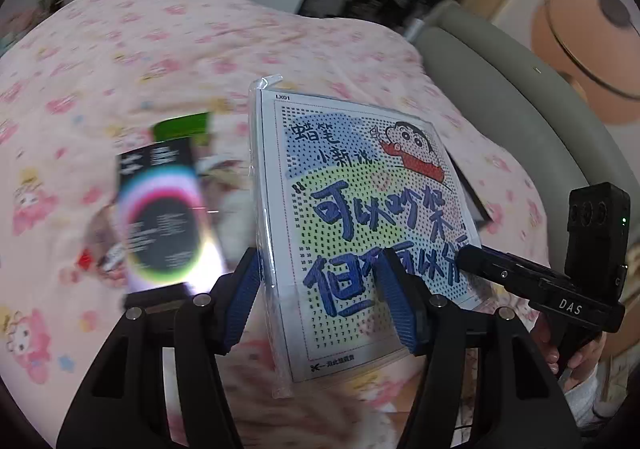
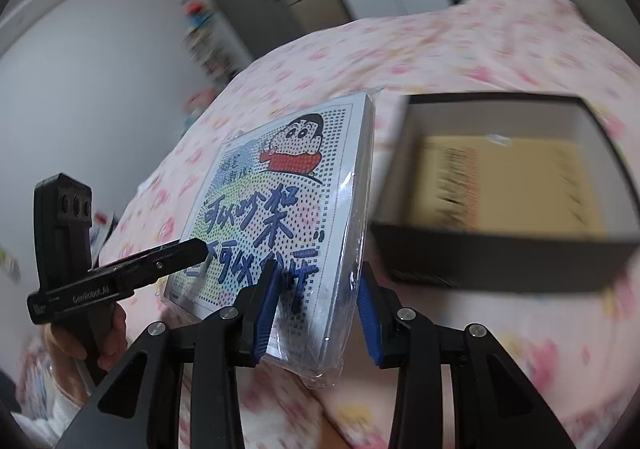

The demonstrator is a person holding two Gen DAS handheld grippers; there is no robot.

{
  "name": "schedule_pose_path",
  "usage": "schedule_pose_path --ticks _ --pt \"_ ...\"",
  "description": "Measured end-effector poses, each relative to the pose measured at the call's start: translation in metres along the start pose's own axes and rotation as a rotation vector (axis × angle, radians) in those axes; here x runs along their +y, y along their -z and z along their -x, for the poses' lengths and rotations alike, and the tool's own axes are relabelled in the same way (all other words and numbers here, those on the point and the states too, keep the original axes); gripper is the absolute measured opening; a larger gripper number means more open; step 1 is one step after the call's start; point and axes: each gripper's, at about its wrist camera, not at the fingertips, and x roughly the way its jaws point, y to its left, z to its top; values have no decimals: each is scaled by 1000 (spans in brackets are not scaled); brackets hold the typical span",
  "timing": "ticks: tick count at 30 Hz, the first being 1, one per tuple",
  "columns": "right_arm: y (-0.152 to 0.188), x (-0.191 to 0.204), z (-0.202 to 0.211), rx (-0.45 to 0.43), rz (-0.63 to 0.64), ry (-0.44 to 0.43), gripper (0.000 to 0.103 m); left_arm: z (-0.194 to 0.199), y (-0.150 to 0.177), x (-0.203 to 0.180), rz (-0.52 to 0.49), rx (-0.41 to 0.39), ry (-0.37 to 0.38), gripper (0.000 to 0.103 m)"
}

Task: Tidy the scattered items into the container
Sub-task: 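Carry the Shin-chan bead-art kit in the left tool and drop it into the black box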

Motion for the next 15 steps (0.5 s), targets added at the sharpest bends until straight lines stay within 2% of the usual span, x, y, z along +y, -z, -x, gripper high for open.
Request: schedule_pose_path --ticks 5,9,10,15 --pt "30 -59 36 -31 -129 84 33 -48 13 -63 -68 73 84 60" --pt "44 -97 52 -42 -208 121 33 -80 21 -92 -82 150 136 60" --pt "43 -111 55 -49 -210 120 33 -82 22 -100 -89 151 137 60" --pt "27 -124 70 -122 -184 139 34 -88 6 -122 -128 133 138 60"
